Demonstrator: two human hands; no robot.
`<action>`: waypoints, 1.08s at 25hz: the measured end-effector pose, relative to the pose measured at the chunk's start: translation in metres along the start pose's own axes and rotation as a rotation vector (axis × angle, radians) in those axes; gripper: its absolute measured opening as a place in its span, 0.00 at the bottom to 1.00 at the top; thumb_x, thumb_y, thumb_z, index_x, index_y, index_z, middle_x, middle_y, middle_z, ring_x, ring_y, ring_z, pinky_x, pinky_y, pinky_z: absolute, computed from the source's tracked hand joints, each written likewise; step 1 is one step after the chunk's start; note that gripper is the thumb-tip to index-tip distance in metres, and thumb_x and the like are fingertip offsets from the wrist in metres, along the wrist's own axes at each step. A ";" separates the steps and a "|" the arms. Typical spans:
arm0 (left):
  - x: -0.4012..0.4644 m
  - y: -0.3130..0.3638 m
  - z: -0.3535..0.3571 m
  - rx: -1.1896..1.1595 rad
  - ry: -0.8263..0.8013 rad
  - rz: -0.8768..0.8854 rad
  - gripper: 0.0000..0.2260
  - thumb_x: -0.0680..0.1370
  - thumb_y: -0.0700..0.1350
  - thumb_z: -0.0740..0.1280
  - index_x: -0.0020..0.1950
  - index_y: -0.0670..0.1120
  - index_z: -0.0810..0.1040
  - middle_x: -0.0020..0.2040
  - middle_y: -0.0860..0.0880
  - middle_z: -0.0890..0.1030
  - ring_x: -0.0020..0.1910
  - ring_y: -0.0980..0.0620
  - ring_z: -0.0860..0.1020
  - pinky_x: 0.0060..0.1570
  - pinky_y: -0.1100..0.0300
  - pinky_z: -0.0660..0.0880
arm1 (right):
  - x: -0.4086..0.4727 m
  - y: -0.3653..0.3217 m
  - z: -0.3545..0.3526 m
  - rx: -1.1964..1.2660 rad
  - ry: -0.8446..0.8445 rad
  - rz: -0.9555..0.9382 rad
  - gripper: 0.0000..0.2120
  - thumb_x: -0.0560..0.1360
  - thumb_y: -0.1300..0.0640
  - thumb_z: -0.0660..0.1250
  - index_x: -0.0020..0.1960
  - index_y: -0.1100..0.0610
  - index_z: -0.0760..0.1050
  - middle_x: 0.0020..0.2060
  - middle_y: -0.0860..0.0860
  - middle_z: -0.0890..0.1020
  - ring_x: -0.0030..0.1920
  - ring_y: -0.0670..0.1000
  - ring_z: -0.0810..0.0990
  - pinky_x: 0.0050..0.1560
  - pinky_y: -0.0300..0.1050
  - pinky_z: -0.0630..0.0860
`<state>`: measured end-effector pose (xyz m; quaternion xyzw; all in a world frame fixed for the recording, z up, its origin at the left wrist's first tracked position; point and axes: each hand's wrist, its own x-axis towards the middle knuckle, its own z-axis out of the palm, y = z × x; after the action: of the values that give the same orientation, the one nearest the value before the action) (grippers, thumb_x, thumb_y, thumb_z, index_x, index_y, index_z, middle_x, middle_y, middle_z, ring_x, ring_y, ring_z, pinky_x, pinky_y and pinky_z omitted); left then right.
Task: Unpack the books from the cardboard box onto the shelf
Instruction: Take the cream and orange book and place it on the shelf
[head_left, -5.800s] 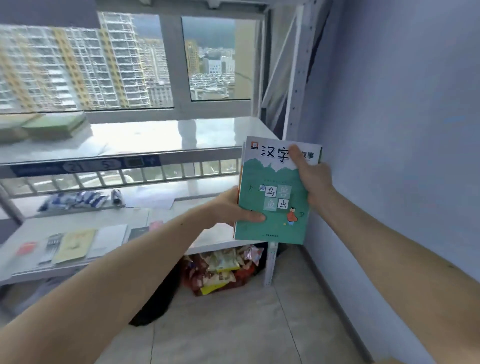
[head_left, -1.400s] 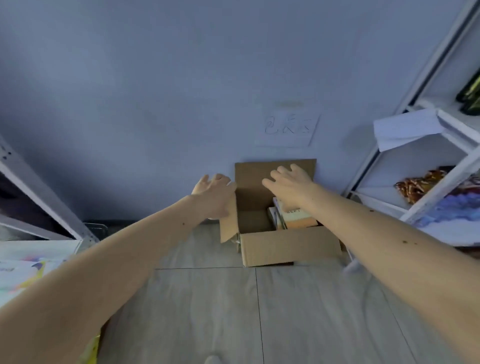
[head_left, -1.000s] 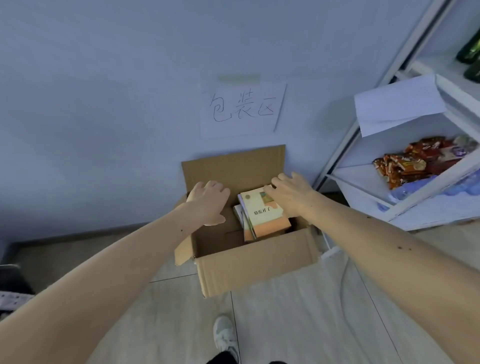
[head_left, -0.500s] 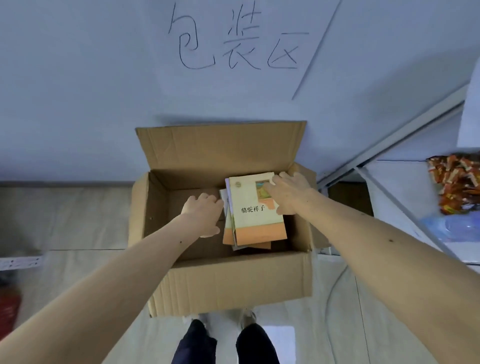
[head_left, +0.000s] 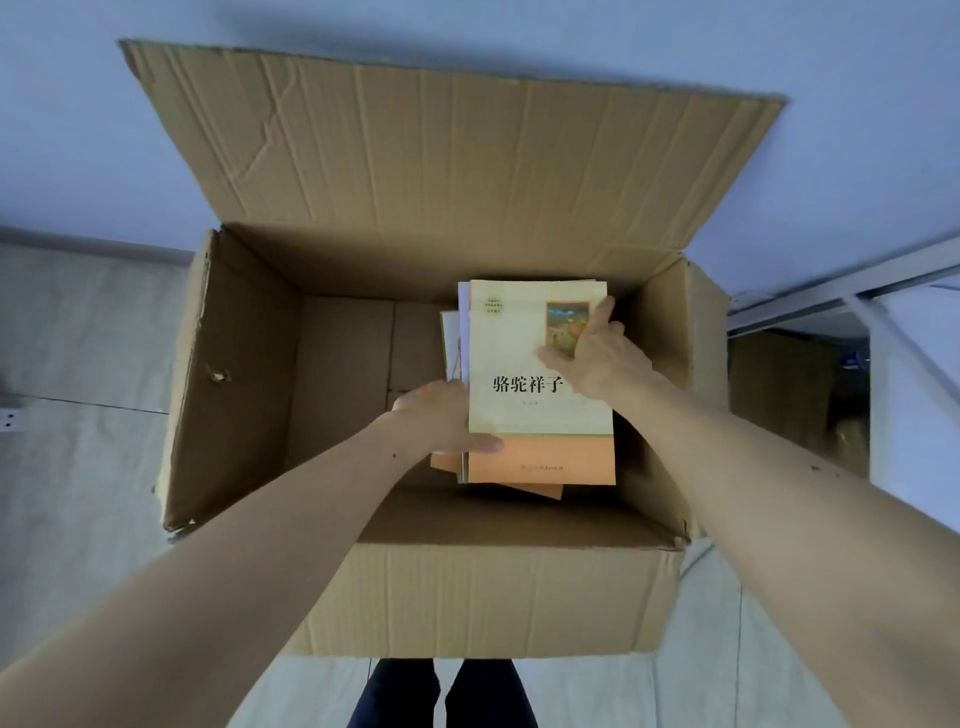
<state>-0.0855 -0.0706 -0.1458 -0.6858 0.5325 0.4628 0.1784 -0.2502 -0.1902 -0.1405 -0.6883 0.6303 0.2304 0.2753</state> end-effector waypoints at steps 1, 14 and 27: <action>0.006 0.000 0.002 -0.048 0.031 -0.022 0.38 0.67 0.68 0.72 0.67 0.45 0.70 0.51 0.51 0.76 0.49 0.50 0.77 0.46 0.54 0.78 | 0.006 0.000 0.006 0.073 0.015 0.024 0.52 0.74 0.32 0.61 0.79 0.59 0.36 0.69 0.61 0.67 0.62 0.62 0.74 0.54 0.51 0.72; 0.028 0.039 0.008 -0.893 0.090 -0.518 0.45 0.65 0.51 0.82 0.73 0.38 0.61 0.68 0.42 0.73 0.68 0.41 0.73 0.66 0.46 0.73 | 0.011 -0.010 0.003 0.310 0.117 0.176 0.38 0.78 0.41 0.61 0.75 0.63 0.49 0.54 0.57 0.81 0.48 0.59 0.80 0.43 0.49 0.73; -0.147 -0.015 -0.071 -1.323 -0.115 -0.364 0.23 0.62 0.46 0.84 0.53 0.45 0.83 0.47 0.47 0.88 0.49 0.47 0.85 0.52 0.51 0.81 | -0.112 -0.074 -0.107 0.408 0.056 0.012 0.30 0.65 0.33 0.72 0.53 0.57 0.79 0.50 0.54 0.84 0.49 0.56 0.83 0.45 0.46 0.78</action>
<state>-0.0410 -0.0337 0.0077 -0.7035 0.0037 0.6889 -0.1750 -0.1906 -0.1747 0.0194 -0.6205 0.6756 0.0802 0.3899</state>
